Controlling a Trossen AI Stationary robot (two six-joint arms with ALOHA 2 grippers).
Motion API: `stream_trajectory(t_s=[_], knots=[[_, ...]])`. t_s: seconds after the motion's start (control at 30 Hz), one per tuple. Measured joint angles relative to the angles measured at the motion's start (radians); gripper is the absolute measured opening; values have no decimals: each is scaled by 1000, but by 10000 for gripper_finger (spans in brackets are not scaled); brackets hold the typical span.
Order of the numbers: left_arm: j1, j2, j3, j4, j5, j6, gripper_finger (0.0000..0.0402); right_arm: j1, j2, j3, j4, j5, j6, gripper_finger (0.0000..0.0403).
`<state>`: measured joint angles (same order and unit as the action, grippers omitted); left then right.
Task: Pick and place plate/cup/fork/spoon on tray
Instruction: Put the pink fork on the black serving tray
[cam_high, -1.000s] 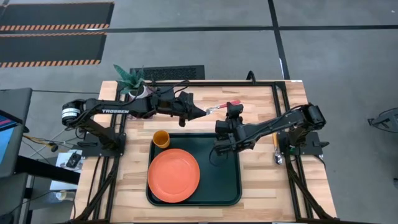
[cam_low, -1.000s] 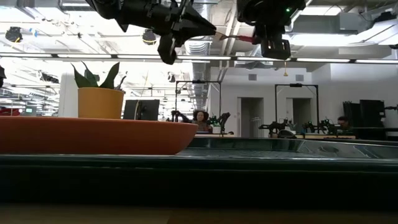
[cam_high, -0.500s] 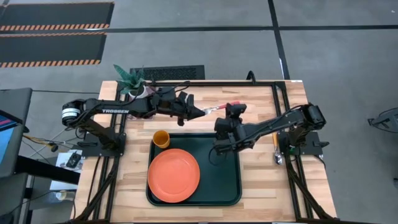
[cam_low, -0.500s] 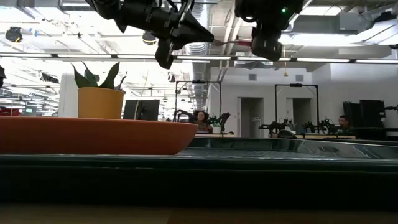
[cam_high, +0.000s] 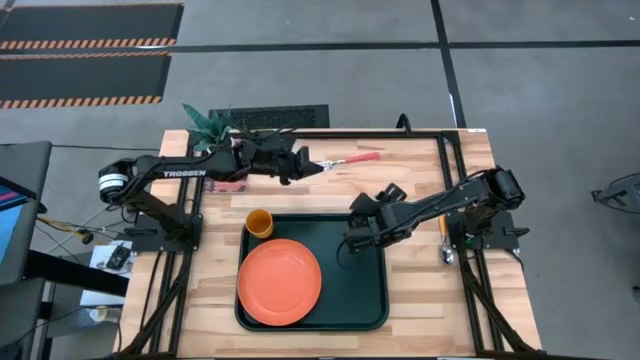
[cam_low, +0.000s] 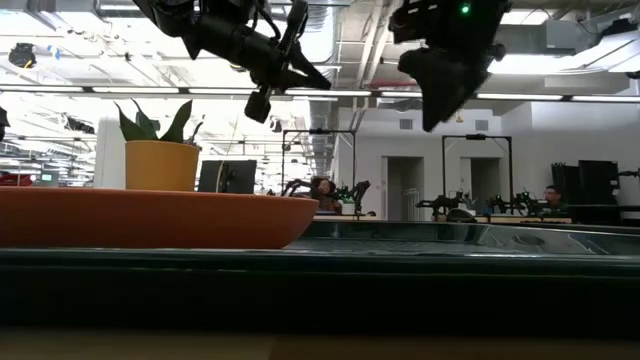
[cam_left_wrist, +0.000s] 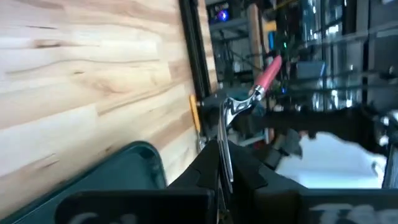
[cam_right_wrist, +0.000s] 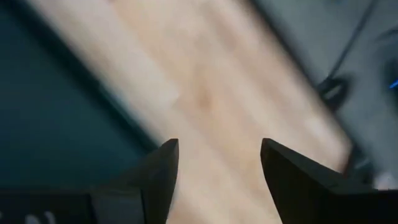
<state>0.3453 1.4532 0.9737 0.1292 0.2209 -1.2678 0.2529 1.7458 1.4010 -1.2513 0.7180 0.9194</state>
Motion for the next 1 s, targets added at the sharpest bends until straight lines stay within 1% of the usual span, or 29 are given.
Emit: stream_trajectory(t_s=[0.1,0.17,0.27,0.33,0.4,0.53,0.63,0.67,0.73,0.87,0.93,1.0], knots=[[2,0,0,-43,21,60,1,16,0,0,33,-224,11,250],[3,0,0,-58,38,90,1,32,-8,-1,95,-332,2,246],[3,0,0,-93,54,148,1,55,-62,-1,251,-407,-67,240],[2,0,0,-122,56,172,0,53,-115,2,302,-476,-124,236],[2,0,0,-151,55,200,0,42,-170,1,288,-546,-160,232],[2,1,0,-188,65,258,0,44,-319,-1,275,-615,-217,224],[-7,1,0,-217,98,302,0,55,-449,1,252,-601,-219,219],[-14,1,5,-243,113,325,0,63,-490,1,238,-576,-213,218],[-31,2,39,-349,114,388,0,73,-567,0,212,-498,-191,215],[-72,18,159,-552,50,541,0,104,-688,1,174,-317,-139,210],[-82,37,225,-654,37,615,0,115,-724,1,171,-268,-130,209],[-91,76,297,-702,38,681,0,116,-751,1,162,-249,-131,208]])
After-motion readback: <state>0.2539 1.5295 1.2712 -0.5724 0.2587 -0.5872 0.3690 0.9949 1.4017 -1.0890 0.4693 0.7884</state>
